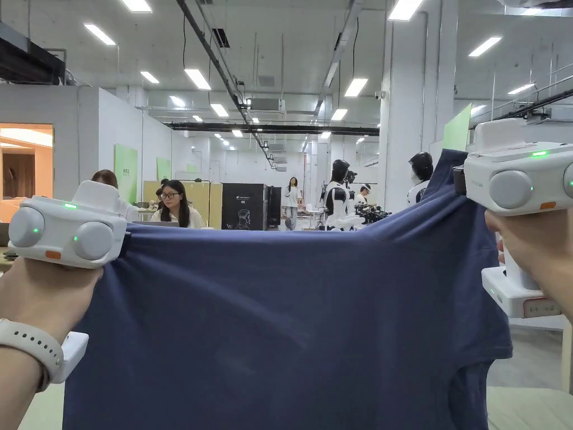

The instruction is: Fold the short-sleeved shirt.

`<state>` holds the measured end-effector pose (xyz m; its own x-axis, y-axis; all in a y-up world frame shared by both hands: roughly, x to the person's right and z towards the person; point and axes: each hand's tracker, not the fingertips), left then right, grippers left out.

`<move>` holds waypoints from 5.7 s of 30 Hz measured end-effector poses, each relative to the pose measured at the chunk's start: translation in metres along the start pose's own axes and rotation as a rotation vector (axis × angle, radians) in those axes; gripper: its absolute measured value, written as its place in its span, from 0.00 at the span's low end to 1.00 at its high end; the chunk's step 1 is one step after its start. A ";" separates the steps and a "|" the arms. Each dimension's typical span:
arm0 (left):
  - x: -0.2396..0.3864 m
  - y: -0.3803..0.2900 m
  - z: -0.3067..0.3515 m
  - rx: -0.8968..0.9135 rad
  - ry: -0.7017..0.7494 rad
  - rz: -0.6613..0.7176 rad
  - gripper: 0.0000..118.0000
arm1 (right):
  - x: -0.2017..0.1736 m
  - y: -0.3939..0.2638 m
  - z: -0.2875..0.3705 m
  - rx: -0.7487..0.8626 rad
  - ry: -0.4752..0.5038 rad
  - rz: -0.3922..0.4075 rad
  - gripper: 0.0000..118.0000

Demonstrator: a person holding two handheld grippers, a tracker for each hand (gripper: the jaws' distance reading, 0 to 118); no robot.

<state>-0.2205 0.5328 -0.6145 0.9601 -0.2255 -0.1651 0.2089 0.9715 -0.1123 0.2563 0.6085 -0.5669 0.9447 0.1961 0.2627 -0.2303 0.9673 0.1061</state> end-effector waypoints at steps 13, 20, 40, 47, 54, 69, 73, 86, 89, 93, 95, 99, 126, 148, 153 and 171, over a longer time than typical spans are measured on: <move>0.024 -0.095 0.003 -0.089 -0.037 -0.014 0.00 | -0.004 -0.119 0.036 -0.119 -0.006 -0.030 0.01; 0.009 -0.133 0.072 -0.106 -0.101 0.009 0.00 | 0.005 -0.142 0.133 -0.190 0.015 -0.065 0.01; -0.012 -0.446 0.286 -0.585 -0.214 0.075 0.06 | -0.024 -0.434 0.394 -0.802 0.202 0.004 0.02; 0.007 -0.404 0.322 -0.358 -0.236 0.061 1.00 | -0.043 -0.398 0.400 -0.699 0.216 -0.070 0.98; 0.046 -0.385 0.334 -0.297 -0.324 0.012 0.92 | -0.081 -0.356 0.419 -0.566 0.336 -0.116 0.69; -0.063 -0.432 0.313 -0.600 -0.265 0.048 0.00 | -0.095 -0.366 0.424 -0.602 0.366 -0.046 0.00; -0.059 -0.443 0.301 -0.623 -0.330 0.043 0.94 | -0.100 -0.367 0.429 -0.621 0.375 -0.028 0.00; -0.029 -0.497 0.249 -0.777 -0.379 0.001 0.02 | -0.057 -0.397 0.410 -0.729 0.321 0.032 0.00; -0.025 -0.487 0.256 -0.759 -0.375 0.021 0.02 | -0.031 -0.401 0.403 -0.766 0.274 -0.024 0.00; -0.017 -0.475 0.269 -0.722 -0.359 -0.015 0.02 | -0.003 -0.413 0.391 -0.859 0.293 -0.103 0.00; -0.014 -0.473 0.271 -0.716 -0.352 -0.027 0.02 | -0.001 -0.425 0.388 -0.903 0.311 -0.086 0.21; -0.010 -0.469 0.277 -0.713 -0.344 -0.036 0.02 | -0.001 -0.456 0.380 -0.938 0.300 -0.065 0.97; -0.005 -0.381 0.231 -0.597 -0.244 -0.101 0.01 | -0.021 -0.386 0.312 -0.884 0.290 -0.017 0.04; 0.041 -0.408 0.121 -0.678 -0.229 -0.103 0.17 | -0.059 -0.447 0.199 -0.938 0.280 -0.012 0.73; 0.047 -0.385 0.174 -0.479 -0.285 0.023 0.86 | -0.073 -0.395 0.245 -0.700 0.296 -0.073 0.90; 0.012 -0.400 0.253 -0.365 -0.241 0.091 0.00 | -0.108 -0.371 0.360 -0.455 0.311 -0.107 0.00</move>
<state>-0.2459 0.1600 -0.3238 0.9964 -0.0754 0.0376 0.0843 0.8874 -0.4533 0.1553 0.1709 -0.2896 0.9975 0.0647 -0.0297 -0.0709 0.9428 -0.3256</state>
